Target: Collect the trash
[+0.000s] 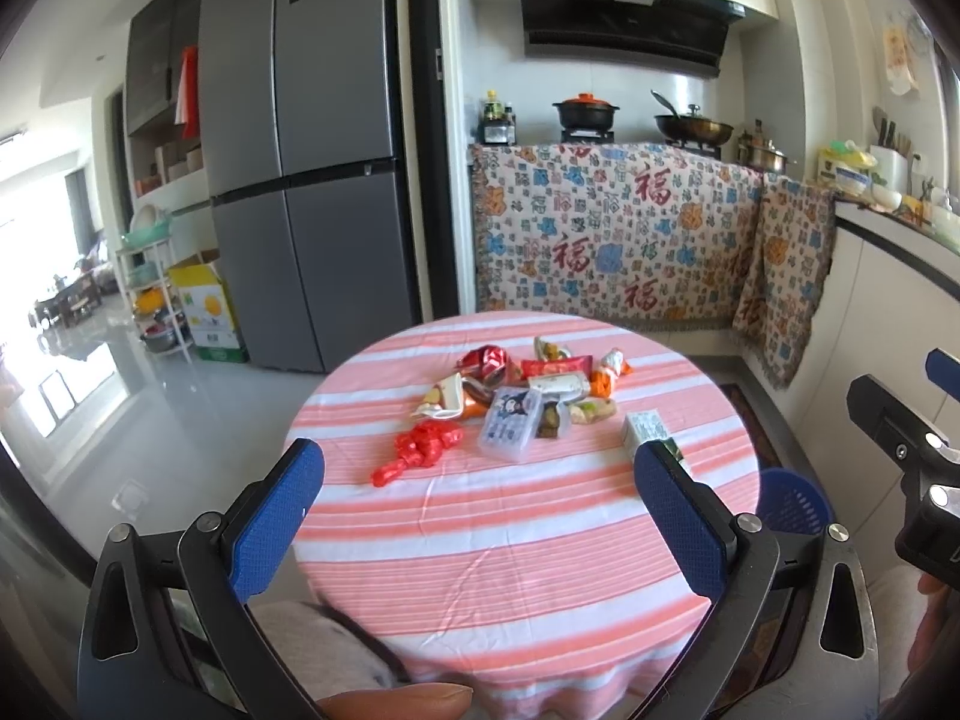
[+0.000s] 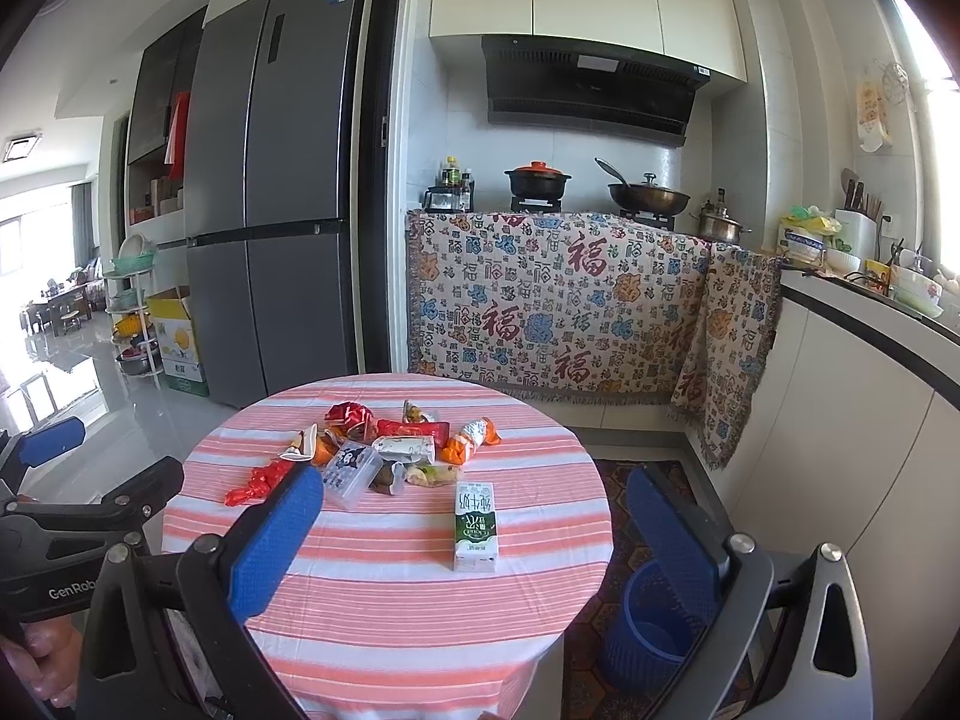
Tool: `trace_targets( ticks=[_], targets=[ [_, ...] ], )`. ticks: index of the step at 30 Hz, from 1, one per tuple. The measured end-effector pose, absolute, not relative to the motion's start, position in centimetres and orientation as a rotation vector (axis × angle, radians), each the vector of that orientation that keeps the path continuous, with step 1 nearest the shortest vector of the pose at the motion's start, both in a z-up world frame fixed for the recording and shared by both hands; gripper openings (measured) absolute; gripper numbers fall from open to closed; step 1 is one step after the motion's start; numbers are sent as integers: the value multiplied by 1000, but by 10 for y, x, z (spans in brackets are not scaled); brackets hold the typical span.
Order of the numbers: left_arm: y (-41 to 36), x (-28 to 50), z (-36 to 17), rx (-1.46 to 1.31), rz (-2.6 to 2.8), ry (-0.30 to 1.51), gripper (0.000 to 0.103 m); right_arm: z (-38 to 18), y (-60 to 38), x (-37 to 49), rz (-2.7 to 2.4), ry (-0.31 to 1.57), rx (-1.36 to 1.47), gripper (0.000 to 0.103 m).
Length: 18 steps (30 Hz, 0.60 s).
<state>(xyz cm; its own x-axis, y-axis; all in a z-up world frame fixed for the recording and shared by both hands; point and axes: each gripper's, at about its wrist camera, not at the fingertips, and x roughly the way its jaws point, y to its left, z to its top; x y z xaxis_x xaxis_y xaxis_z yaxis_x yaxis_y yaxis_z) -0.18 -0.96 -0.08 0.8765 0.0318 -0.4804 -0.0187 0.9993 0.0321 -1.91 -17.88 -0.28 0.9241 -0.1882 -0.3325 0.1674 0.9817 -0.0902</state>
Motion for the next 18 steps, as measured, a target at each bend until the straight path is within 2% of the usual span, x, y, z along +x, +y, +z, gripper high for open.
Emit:
trace_targets(
  ticks=[18],
  targets=[
    [-10, -2, 0, 28, 27, 502, 103, -4, -179, -19, -183, 351, -62, 103]
  ],
)
